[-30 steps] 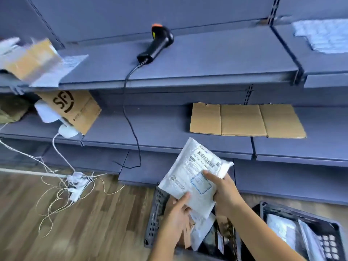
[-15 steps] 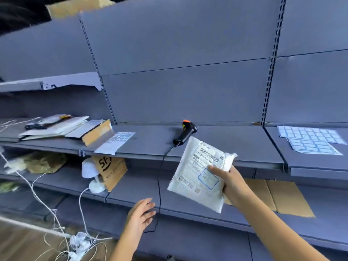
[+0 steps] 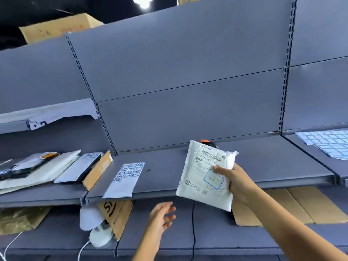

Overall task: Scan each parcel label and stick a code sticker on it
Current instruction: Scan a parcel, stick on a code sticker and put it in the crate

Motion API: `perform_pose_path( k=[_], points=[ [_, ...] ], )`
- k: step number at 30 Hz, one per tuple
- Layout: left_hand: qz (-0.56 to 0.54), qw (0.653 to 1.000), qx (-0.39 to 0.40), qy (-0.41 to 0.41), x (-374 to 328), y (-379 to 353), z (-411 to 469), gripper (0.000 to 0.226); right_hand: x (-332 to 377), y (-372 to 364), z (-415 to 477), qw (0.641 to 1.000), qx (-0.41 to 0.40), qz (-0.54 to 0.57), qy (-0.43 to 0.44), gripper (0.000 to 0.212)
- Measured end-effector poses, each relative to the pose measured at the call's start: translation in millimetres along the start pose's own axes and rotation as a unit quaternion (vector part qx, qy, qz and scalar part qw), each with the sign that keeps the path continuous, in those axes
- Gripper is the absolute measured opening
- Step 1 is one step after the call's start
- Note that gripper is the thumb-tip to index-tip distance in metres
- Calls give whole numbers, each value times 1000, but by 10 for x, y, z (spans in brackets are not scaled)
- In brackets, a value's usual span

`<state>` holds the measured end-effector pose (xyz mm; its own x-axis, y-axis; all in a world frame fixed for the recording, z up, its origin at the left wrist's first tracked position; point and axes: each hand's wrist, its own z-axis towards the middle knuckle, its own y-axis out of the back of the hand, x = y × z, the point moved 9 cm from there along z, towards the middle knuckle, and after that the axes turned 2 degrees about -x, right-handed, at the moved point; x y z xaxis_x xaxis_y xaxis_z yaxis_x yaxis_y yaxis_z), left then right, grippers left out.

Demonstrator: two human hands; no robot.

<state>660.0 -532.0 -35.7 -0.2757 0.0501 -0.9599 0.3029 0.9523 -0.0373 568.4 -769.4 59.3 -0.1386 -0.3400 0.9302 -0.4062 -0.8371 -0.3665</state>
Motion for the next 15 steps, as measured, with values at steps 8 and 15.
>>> perform_pose_path(
  k=[8, 15],
  points=[
    [30, 997, 15, -66, -540, -124, 157, 14, 102, -198, 223, 1000, -5, -23, 1, 31],
    [202, 966, -5, -161, -875, -186, 493, 19, 195, -197, 381, 998, 3, -58, 15, 36]
  ],
)
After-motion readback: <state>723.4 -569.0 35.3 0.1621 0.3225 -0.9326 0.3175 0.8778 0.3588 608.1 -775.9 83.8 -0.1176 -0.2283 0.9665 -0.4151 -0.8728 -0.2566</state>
